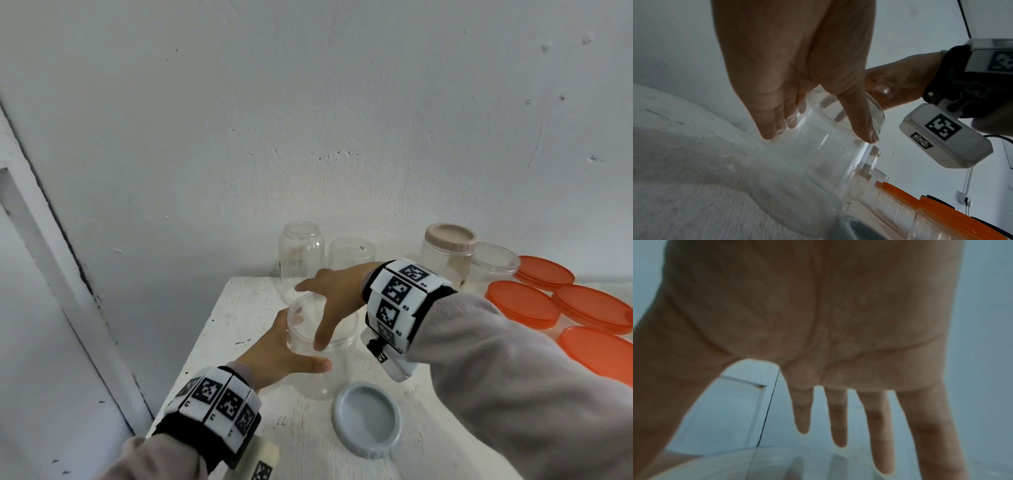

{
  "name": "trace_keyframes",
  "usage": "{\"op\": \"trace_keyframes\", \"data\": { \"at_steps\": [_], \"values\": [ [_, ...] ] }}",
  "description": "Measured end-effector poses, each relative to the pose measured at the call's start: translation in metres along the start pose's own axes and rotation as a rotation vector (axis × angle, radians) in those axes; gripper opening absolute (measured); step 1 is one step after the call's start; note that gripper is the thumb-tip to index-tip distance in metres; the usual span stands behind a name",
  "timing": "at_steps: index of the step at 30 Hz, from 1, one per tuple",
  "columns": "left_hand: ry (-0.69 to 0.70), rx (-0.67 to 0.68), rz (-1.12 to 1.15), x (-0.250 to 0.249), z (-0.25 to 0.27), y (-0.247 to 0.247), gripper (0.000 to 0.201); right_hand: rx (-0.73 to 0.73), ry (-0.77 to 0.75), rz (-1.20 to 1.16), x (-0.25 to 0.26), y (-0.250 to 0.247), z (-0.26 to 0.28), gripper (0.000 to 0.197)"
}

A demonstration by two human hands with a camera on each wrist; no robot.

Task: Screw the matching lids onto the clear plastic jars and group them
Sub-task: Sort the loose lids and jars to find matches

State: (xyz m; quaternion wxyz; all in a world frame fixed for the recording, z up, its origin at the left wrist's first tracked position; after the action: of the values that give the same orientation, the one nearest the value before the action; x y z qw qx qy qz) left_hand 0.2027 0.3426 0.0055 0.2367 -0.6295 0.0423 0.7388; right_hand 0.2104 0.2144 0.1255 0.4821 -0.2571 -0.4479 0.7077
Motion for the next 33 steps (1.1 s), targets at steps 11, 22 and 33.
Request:
{"op": "trace_keyframes", "data": {
  "at_steps": [11,22,33],
  "values": [
    [0.019,0.018,0.012,-0.001,0.0,0.001,0.098,-0.06,0.054,0.055,0.001,0.006,-0.002,0.097],
    [0.055,0.037,0.014,-0.006,0.004,0.003,0.084,-0.061,-0.007,-0.014,0.004,0.008,-0.003,0.09],
    [0.001,-0.008,-0.013,-0.003,0.003,0.001,0.107,-0.005,-0.027,-0.084,-0.001,0.006,0.0,0.103]
  ]
}}
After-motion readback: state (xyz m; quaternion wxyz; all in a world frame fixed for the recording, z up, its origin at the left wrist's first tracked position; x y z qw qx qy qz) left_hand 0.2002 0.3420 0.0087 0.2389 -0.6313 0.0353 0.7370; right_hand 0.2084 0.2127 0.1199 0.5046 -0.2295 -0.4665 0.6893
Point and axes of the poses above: each hand's wrist, its own z-axis away from the middle knuckle, its own y-axis out of the palm, x = y × z, the point moved 3 cm from there along -z, towards the middle knuckle, and after that the axes turned 7 degrees about -y, right-handed, at the moved point
